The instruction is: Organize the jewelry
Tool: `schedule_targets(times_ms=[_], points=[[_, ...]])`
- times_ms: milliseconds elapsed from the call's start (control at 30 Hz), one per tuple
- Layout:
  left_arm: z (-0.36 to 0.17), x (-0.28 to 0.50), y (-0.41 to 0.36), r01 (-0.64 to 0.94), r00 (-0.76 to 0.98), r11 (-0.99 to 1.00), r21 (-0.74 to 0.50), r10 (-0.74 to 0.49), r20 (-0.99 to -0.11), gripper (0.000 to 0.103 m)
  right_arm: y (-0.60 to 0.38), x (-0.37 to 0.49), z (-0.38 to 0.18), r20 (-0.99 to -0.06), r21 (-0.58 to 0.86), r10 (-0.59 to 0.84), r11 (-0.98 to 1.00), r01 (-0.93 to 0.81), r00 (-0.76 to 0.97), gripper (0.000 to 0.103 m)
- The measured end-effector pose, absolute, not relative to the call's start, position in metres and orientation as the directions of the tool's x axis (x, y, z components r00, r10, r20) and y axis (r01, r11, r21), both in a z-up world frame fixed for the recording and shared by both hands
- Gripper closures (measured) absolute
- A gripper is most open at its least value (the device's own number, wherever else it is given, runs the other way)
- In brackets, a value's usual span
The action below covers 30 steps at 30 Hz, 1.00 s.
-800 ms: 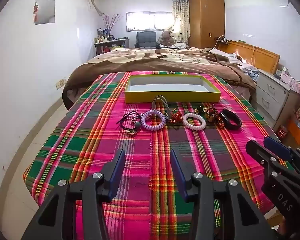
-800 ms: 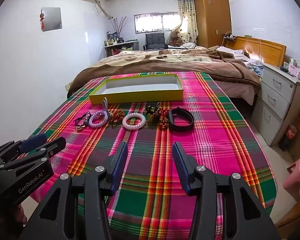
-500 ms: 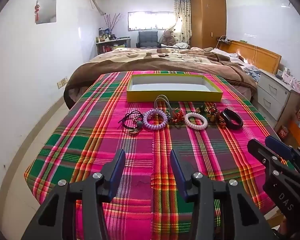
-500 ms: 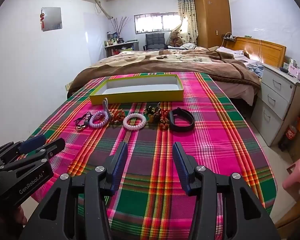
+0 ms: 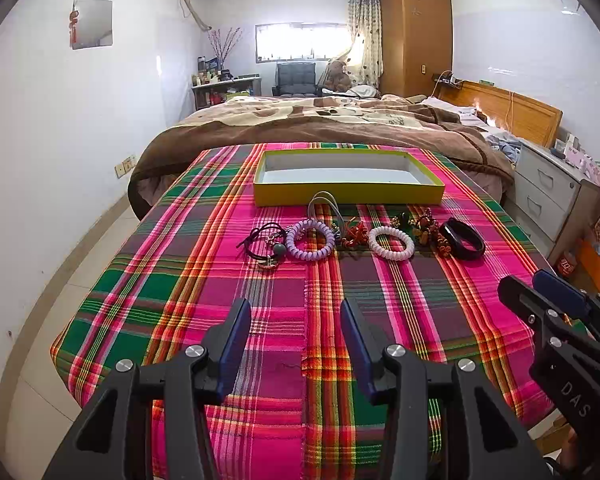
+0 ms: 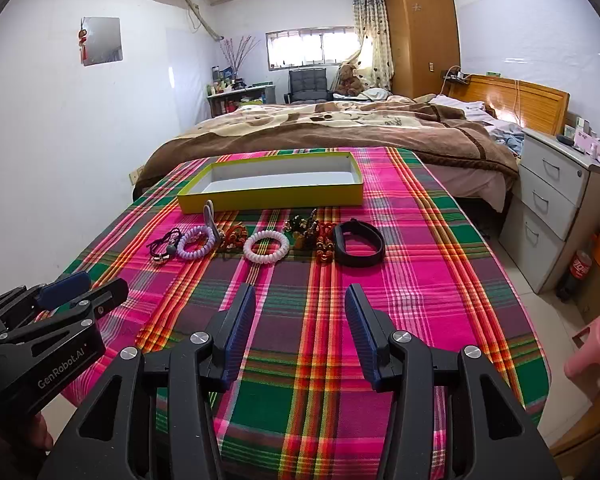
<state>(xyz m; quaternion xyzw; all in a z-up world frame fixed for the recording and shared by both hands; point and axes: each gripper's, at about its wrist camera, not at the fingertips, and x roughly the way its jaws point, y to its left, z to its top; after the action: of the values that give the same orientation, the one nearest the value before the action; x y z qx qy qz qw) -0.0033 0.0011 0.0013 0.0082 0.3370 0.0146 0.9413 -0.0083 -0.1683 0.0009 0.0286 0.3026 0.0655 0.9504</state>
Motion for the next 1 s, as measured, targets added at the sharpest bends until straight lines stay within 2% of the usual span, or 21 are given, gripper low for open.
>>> schedule_targets(times_ms=[1000], points=[[0.0027, -0.0046, 0.0007, -0.024, 0.776, 0.999, 0.023, 0.033, -0.630, 0.057, -0.1703, -0.0091, 0.0005, -0.566, 0.096, 0.140, 0.990, -0.104, 0.812, 0.056]])
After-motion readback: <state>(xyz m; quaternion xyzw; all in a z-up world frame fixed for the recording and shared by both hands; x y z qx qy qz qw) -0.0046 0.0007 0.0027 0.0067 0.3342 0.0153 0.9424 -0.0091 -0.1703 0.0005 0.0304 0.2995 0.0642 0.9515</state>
